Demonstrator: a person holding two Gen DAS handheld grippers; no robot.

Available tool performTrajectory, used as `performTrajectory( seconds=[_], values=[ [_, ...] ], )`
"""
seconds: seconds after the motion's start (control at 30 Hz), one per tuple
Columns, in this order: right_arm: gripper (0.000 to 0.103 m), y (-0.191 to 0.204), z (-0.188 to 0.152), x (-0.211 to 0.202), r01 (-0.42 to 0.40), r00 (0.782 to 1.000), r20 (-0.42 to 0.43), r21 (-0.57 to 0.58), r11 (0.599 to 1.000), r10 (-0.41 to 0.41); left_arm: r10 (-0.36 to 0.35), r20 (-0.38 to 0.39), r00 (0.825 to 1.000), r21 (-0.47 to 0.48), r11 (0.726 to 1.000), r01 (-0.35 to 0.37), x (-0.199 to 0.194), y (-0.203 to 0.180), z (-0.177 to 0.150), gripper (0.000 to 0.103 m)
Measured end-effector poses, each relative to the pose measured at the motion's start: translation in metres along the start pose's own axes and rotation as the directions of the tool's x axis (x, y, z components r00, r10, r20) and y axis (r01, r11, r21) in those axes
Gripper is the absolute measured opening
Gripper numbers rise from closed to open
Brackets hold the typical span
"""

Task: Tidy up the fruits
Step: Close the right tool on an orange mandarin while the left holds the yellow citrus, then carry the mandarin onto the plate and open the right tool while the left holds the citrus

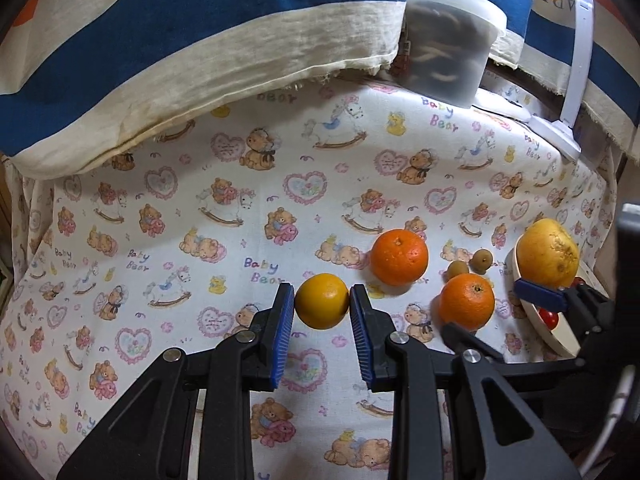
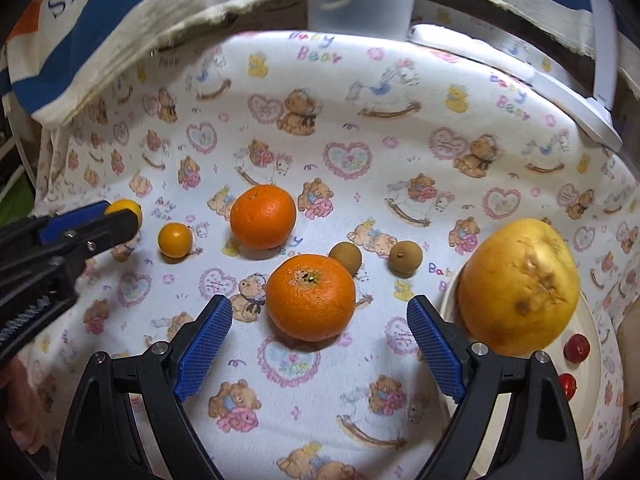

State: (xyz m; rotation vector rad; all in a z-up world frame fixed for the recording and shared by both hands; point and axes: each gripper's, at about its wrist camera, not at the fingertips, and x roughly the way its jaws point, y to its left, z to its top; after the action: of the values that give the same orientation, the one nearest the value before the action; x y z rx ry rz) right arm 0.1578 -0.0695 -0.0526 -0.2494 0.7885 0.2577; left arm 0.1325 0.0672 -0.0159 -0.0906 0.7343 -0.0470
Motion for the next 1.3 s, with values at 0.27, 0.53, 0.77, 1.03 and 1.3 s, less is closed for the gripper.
performTrajectory(
  seconds=[0.27,0.53,0.77,1.03,1.3],
  values=[
    [0.052,-0.002,0.002,0.016,-0.061,0.997,-0.043,0.023,0.998,0.062,-0.006,-0.015,1.000,-0.012,1.000,0.006,0.003,0.000,0.000,0.028],
    [0.051,-0.012,-0.009,-0.007,-0.080,0.997,0.025,0.038,0.996,0.079,-0.012,0.019,1.000,-0.004,1.000,0.012,-0.007,-0.003,0.003,0.028],
    [0.051,-0.021,-0.017,-0.041,-0.101,0.991,0.092,0.034,0.994,0.098,-0.045,0.044,0.998,0.045,0.998,0.043,-0.022,-0.021,0.001,0.028],
    [0.051,-0.024,-0.027,-0.062,-0.098,0.988,0.119,0.019,0.995,0.095,-0.033,0.088,0.996,0.049,0.998,0.029,-0.035,-0.027,0.003,0.028],
    [0.051,-0.043,-0.038,-0.080,-0.096,0.985,0.147,0.053,0.994,0.087,-0.050,0.077,0.996,0.087,0.995,0.043,-0.034,-0.039,-0.002,0.028]
  ],
)
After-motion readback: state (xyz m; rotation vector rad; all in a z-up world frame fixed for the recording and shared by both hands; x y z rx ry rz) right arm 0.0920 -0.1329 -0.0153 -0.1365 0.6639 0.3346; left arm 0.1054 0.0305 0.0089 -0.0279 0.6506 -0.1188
